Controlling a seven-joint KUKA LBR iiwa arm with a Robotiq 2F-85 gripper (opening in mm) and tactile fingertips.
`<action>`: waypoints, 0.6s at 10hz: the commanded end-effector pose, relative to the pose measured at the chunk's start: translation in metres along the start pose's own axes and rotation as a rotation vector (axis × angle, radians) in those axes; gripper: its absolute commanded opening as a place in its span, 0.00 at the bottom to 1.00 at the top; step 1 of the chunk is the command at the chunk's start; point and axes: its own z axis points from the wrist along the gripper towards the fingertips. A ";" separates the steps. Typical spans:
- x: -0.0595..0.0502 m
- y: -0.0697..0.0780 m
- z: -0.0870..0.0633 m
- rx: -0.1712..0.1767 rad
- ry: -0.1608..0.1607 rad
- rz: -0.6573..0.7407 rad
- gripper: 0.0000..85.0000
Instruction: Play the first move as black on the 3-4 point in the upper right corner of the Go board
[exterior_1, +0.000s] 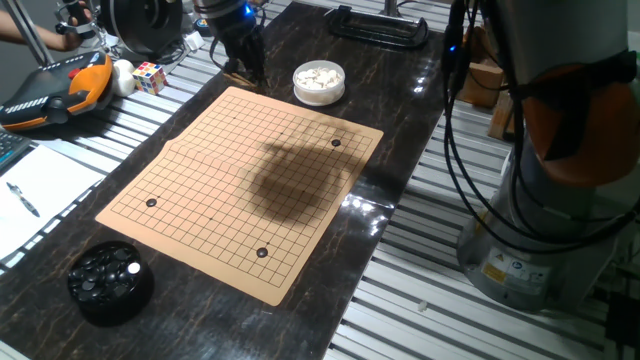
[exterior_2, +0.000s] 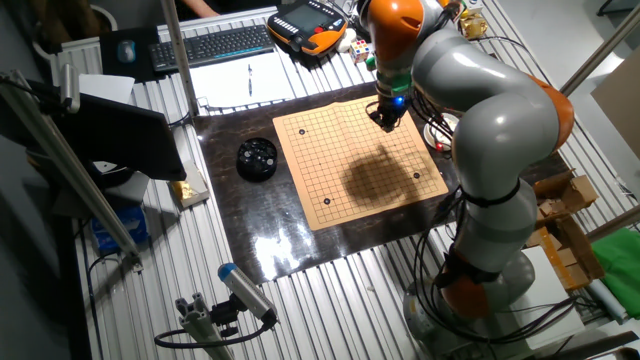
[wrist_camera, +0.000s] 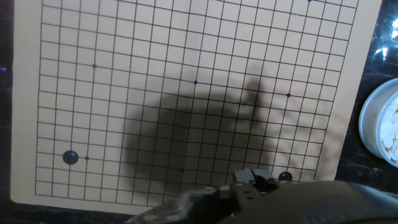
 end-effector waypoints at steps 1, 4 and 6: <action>0.000 0.000 0.000 0.000 0.000 0.000 0.01; 0.000 0.000 0.000 0.000 -0.005 -0.022 0.02; 0.000 0.000 0.000 0.001 -0.013 0.001 0.04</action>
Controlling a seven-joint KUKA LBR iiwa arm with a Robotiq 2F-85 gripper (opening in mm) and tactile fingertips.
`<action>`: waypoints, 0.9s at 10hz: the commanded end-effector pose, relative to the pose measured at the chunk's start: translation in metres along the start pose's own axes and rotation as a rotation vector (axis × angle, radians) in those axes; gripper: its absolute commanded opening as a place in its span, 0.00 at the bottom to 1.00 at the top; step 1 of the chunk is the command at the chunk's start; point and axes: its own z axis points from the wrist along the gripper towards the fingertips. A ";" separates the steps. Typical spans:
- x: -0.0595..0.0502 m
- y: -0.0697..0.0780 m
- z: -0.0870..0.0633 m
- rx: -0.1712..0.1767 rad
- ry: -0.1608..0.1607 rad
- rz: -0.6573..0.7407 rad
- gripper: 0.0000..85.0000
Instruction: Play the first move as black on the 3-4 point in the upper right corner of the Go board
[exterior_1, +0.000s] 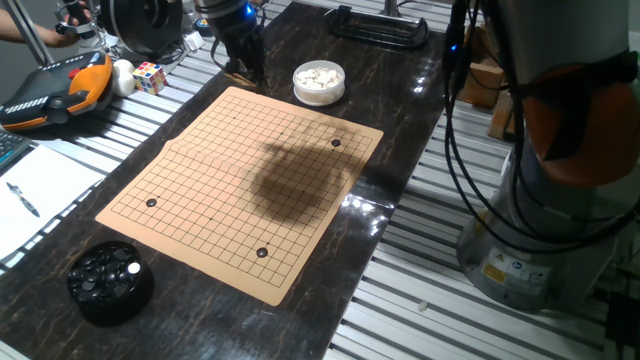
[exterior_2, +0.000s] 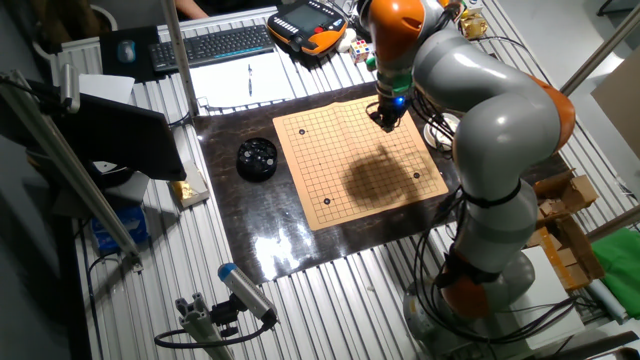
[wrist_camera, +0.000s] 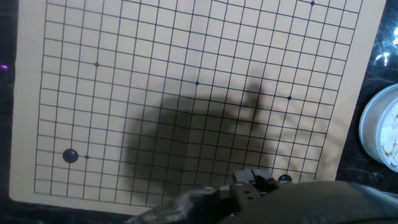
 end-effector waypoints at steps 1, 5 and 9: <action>0.000 0.000 0.000 -0.096 -0.067 0.010 0.01; 0.000 0.000 0.000 -0.125 -0.020 0.023 0.01; 0.000 0.000 0.000 -0.129 -0.056 0.029 0.01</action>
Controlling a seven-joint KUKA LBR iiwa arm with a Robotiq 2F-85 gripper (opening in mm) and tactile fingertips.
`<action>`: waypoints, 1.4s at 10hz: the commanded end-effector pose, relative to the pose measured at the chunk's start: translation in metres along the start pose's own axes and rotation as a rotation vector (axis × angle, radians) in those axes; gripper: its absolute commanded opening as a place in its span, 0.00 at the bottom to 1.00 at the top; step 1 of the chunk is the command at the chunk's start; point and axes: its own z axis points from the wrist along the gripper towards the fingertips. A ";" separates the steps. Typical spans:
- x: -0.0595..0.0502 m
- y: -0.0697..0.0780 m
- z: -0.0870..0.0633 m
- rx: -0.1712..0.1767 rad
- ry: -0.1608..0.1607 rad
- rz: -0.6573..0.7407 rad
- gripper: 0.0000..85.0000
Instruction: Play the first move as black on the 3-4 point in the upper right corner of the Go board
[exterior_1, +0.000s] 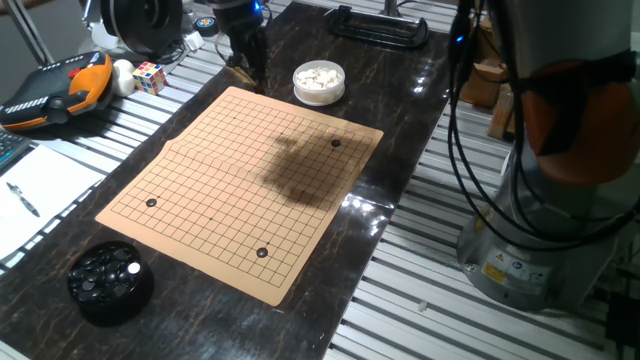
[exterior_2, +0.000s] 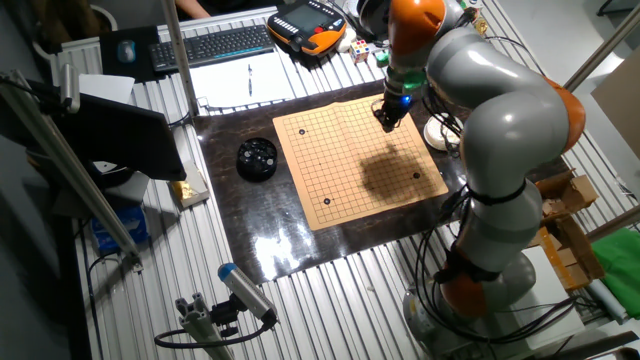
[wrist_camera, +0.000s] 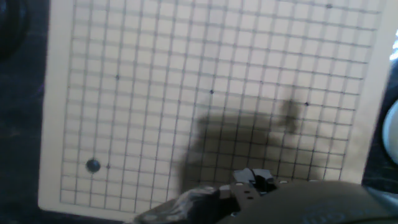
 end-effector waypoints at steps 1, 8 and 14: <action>0.000 -0.001 0.001 -0.029 0.011 0.011 0.01; -0.068 0.130 -0.032 0.012 0.034 0.214 0.01; -0.082 0.200 0.005 0.016 -0.022 0.326 0.01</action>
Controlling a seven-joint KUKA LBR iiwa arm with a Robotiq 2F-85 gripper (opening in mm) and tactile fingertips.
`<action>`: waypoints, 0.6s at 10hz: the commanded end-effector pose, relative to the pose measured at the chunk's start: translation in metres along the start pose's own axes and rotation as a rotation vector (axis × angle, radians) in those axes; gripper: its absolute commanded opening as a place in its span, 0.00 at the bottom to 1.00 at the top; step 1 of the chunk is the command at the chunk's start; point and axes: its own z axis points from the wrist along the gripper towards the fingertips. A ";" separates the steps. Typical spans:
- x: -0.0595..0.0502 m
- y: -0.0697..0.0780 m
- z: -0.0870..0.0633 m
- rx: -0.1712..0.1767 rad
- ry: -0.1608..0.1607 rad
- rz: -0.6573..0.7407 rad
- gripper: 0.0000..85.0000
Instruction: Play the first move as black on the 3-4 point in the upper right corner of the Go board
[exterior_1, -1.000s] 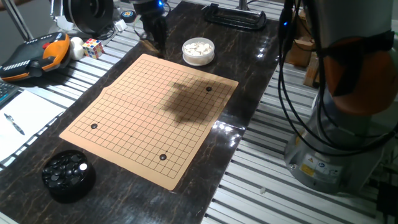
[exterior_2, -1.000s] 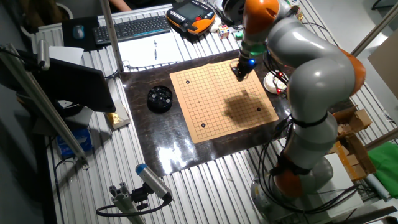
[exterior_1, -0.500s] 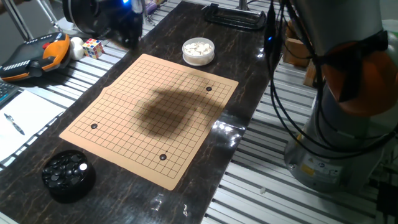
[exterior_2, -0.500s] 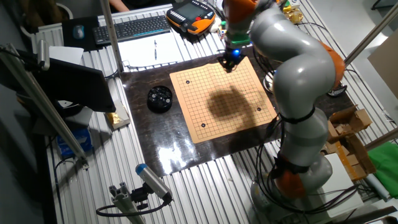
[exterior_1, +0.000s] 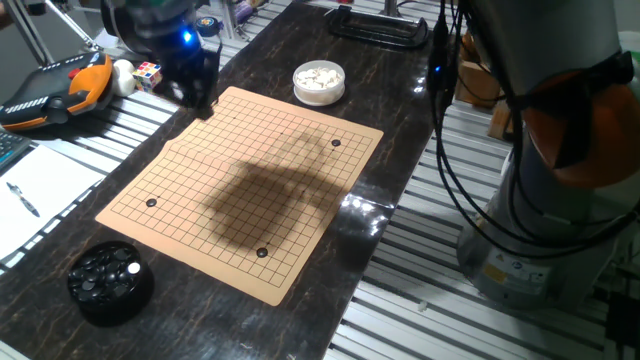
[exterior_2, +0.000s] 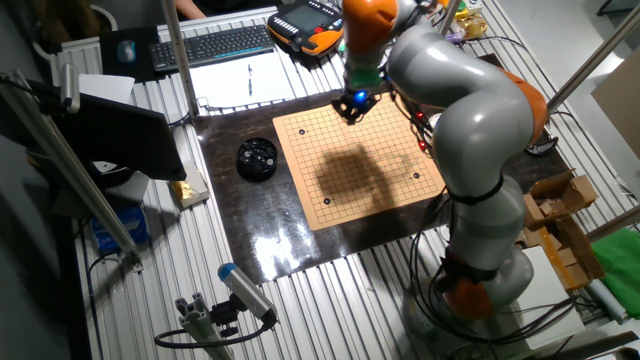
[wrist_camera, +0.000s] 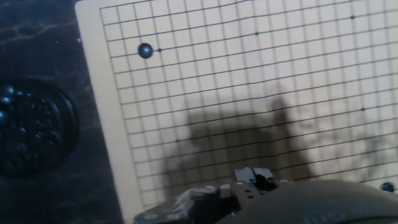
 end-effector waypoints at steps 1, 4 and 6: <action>0.018 0.092 0.004 -0.001 -0.004 0.018 0.01; 0.016 0.097 0.012 -0.013 -0.007 0.046 0.01; 0.015 0.097 0.012 -0.013 -0.007 0.054 0.01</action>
